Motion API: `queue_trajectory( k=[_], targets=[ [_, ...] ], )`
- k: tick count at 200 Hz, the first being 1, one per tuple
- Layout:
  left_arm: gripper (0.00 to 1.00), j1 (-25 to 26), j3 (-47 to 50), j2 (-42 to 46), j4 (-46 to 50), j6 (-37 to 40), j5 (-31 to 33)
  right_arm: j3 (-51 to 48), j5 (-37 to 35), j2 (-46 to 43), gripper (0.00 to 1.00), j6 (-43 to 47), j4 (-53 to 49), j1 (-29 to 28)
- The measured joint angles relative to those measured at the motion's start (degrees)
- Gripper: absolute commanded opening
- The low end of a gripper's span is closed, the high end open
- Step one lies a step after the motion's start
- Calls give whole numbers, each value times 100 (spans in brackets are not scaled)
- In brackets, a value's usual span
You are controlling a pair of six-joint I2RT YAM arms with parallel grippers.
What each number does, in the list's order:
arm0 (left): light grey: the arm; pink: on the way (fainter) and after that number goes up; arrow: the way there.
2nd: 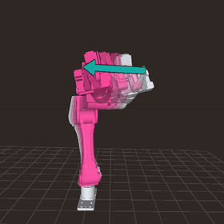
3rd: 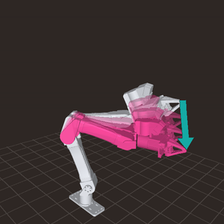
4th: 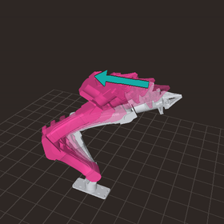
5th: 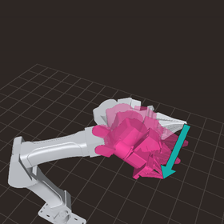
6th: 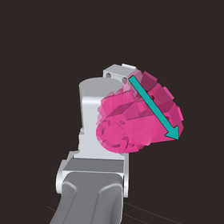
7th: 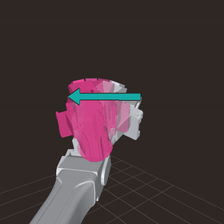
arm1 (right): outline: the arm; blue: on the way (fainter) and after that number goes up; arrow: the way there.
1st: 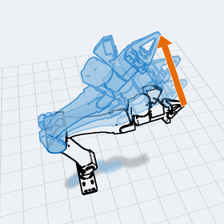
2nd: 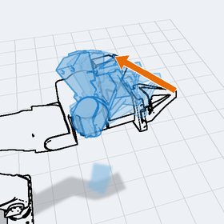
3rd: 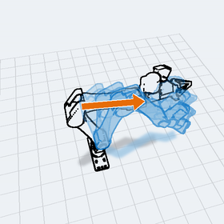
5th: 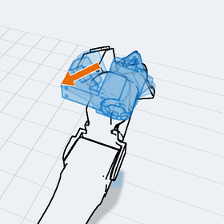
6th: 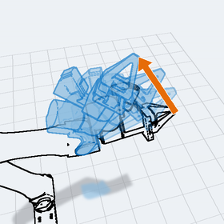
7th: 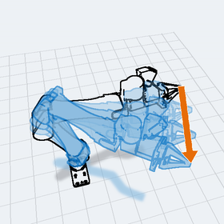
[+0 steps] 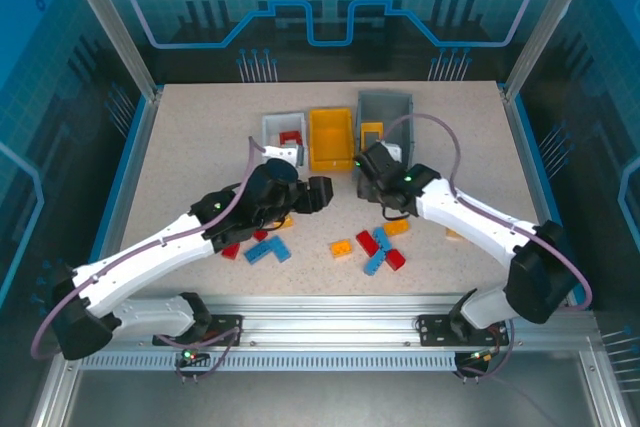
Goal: Sort the legos into containers by color
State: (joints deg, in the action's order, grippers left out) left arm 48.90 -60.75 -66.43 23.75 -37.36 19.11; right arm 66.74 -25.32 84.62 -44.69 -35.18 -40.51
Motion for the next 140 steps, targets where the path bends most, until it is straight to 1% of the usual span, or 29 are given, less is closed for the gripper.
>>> queue_trajectory(
  k=[18,39,59,79,102,122,133,140],
  targets=[
    [74,-149,-129,26,225,-4,170,872,7,675,33,219,39,-103],
    [74,-560,-247,-22,466,-20,142,1829,42,1582,33,452,22,-68],
    [74,-944,-404,-101,577,-15,15,2673,157,2435,32,608,-61,72],
    [74,-1204,-553,-151,601,0,-122,3495,284,3250,32,763,-173,295],
    [74,-1357,-627,-157,599,17,-249,4385,444,4079,33,944,-339,555],
    [74,-1388,-627,-162,601,22,-315,5187,566,4736,34,1121,-535,719],
    [74,-1388,-623,-166,601,22,-358,5626,632,5066,38,1209,-632,761],
    [74,-1388,-614,-166,601,22,-380,5906,654,5268,42,1257,-704,774]
  ],
)
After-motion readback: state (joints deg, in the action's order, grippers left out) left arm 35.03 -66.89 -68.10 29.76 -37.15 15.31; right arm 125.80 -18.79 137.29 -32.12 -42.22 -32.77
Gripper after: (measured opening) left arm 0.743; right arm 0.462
